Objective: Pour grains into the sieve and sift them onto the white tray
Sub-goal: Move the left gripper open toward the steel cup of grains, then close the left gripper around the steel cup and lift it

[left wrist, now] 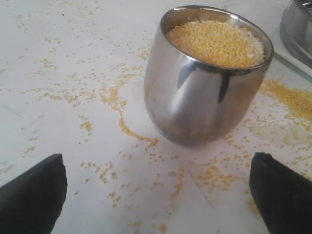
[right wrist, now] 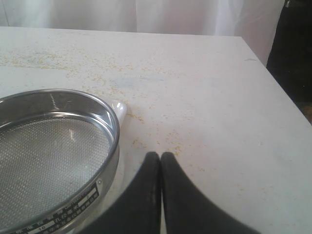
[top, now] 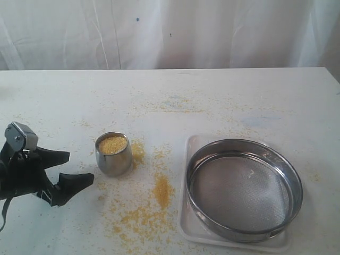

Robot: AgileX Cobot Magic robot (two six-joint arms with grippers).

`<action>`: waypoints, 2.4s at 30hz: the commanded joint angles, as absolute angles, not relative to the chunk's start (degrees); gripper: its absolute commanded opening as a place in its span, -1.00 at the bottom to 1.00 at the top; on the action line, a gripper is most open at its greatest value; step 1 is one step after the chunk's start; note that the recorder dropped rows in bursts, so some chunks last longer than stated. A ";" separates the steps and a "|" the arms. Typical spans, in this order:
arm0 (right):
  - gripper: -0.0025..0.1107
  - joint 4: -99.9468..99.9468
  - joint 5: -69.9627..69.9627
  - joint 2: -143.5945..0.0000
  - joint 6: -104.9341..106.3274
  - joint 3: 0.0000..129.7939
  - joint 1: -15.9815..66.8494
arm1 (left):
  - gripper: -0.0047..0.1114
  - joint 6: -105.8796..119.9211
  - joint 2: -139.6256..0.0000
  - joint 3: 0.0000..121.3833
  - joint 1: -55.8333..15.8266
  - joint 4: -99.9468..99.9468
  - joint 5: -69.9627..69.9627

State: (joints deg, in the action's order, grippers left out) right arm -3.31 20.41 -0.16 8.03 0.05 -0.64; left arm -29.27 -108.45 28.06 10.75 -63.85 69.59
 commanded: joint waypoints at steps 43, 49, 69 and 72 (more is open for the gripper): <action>-0.96 -2.98 20.05 0.00 9.06 0.00 -0.57 | 0.89 -14.26 -122.07 47.21 -0.73 -60.95 69.96; -0.96 -2.98 20.05 0.00 9.06 0.00 -0.57 | 0.89 -14.81 -122.81 49.48 -0.73 -61.71 69.96; -0.96 -2.98 20.05 0.00 9.06 0.00 -0.57 | -0.64 -13.84 -122.94 51.03 -0.73 -66.54 69.96; -0.96 -2.98 20.05 0.00 9.06 0.00 -0.57 | -0.92 -11.56 -123.55 51.03 -0.73 -66.55 69.96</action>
